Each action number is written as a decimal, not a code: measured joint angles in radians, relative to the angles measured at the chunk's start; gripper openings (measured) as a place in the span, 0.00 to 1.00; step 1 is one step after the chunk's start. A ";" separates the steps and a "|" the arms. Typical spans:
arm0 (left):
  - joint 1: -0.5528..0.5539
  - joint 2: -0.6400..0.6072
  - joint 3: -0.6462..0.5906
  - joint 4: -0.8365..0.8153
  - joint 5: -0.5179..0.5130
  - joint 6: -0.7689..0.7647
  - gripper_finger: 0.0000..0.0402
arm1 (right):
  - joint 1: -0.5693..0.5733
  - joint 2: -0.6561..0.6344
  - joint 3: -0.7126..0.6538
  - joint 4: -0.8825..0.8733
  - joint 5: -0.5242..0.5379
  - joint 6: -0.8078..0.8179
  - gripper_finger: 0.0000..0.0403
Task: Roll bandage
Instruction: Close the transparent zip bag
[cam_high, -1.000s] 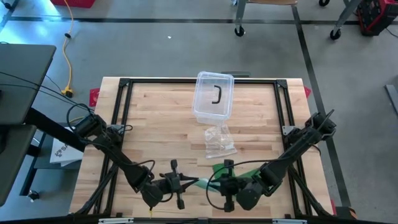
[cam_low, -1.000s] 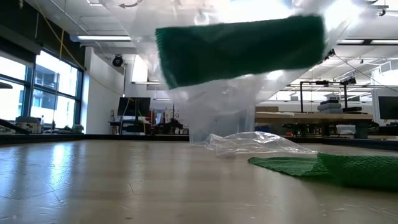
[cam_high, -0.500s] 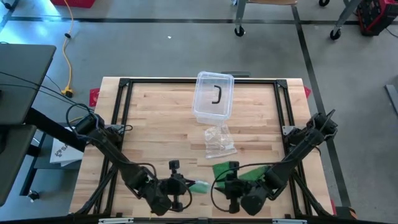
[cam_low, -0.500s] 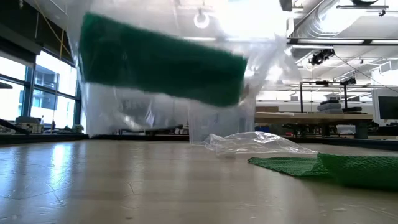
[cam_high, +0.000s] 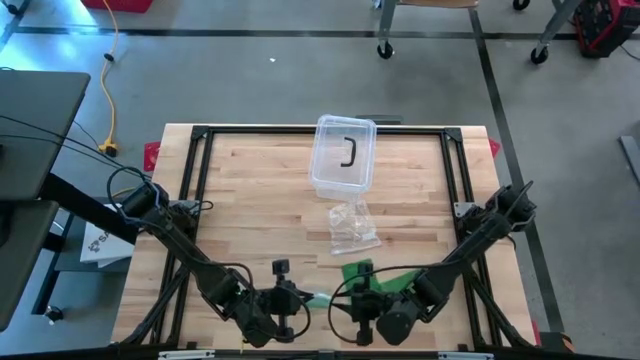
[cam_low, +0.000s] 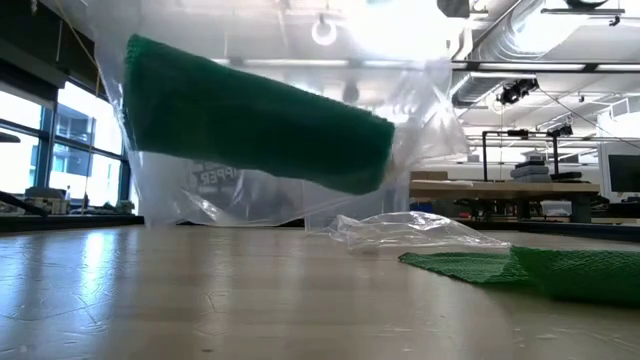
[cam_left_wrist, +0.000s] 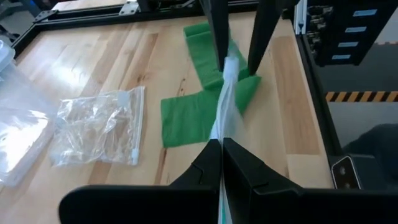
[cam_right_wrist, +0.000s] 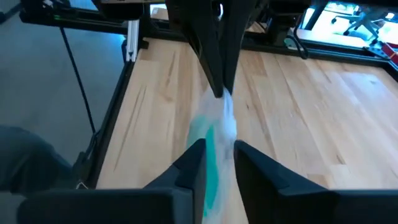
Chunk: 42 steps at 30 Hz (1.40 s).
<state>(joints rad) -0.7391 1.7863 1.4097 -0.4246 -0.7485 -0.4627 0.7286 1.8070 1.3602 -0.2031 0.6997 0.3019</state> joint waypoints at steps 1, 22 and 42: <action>0.000 0.000 0.000 0.003 0.000 0.000 0.00 | -0.002 0.001 0.000 0.005 -0.001 0.000 0.16; 0.000 0.000 -0.007 0.012 0.016 -0.006 0.00 | -0.069 0.007 0.000 0.055 -0.065 0.011 0.06; -0.001 0.000 -0.006 0.012 0.012 -0.008 0.00 | 0.011 -0.092 0.000 -0.105 -0.058 -0.081 0.33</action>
<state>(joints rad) -0.7399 1.7866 1.4040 -0.4129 -0.7368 -0.4706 0.7392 1.7148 1.3602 -0.3086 0.6416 0.2205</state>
